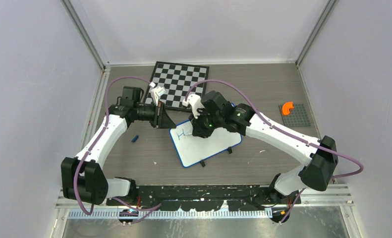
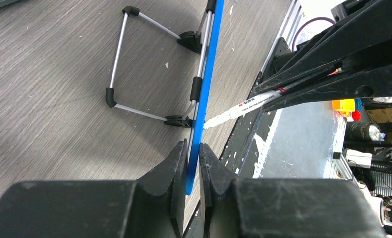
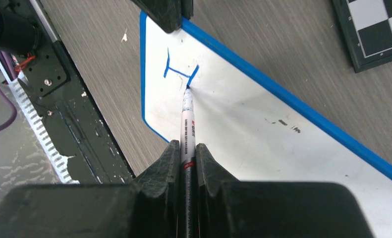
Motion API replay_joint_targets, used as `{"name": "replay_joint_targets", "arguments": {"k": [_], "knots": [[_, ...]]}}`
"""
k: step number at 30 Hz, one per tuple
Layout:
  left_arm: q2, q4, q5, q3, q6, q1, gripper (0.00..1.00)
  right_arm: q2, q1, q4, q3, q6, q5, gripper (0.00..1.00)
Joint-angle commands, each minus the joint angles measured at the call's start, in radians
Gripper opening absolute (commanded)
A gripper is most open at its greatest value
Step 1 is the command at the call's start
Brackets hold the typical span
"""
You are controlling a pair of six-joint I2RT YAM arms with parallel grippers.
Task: Write a sentence on the whiteboard
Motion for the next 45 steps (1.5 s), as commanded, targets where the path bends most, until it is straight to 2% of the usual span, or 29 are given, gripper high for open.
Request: {"name": "replay_joint_targets", "arguments": {"k": [1, 11, 27, 45], "knots": [[0.002, -0.028, -0.009, 0.016, 0.015, -0.009, 0.15, -0.020, -0.004, 0.027, -0.025, 0.005, -0.012, 0.00], [0.004, -0.031, -0.004, 0.015, 0.014, -0.010, 0.15, -0.061, -0.004, 0.023, 0.018, 0.017, -0.061, 0.00], [0.004, -0.036, -0.002, 0.020, 0.014, -0.014, 0.15, -0.043, -0.011, 0.025, 0.024, 0.005, 0.040, 0.00], [0.008, -0.045, -0.004, 0.023, 0.039, -0.014, 0.15, -0.026, -0.010, 0.003, -0.002, -0.012, 0.031, 0.00]]}}
